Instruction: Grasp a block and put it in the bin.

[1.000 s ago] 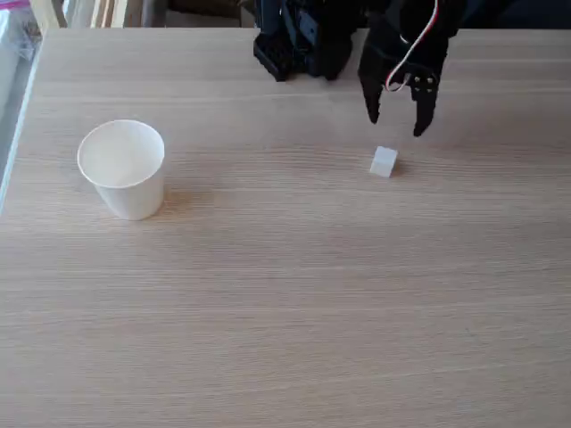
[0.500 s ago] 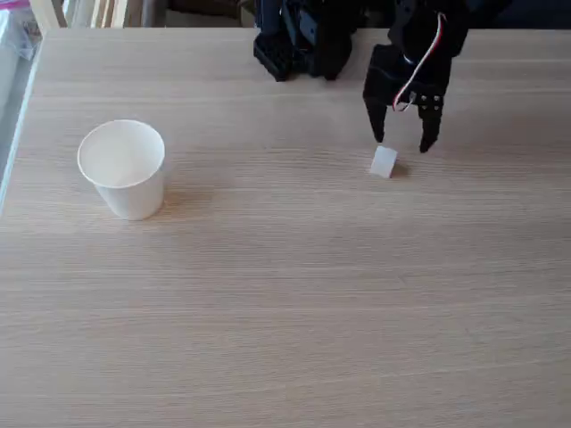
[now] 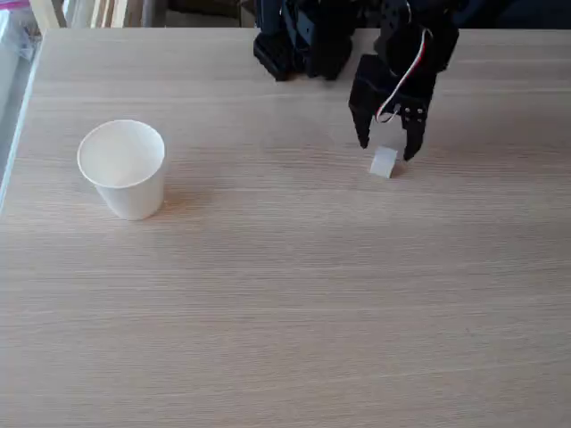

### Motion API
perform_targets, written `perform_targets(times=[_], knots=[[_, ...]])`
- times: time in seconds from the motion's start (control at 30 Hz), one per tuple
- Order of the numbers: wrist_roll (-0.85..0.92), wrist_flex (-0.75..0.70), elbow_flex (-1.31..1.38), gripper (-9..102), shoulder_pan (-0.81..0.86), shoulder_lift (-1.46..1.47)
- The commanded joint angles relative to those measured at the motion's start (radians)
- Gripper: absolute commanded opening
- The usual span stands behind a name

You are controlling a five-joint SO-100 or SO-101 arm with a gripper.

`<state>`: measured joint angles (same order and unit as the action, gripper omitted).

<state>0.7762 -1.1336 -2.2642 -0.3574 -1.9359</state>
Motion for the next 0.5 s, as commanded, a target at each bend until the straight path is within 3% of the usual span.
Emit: perform_targets(times=[0.0,0.47], knots=[[0.003,0.025,-0.015,31,0.000,0.002],[0.031,0.114,-0.064,31,-0.015,0.014]])
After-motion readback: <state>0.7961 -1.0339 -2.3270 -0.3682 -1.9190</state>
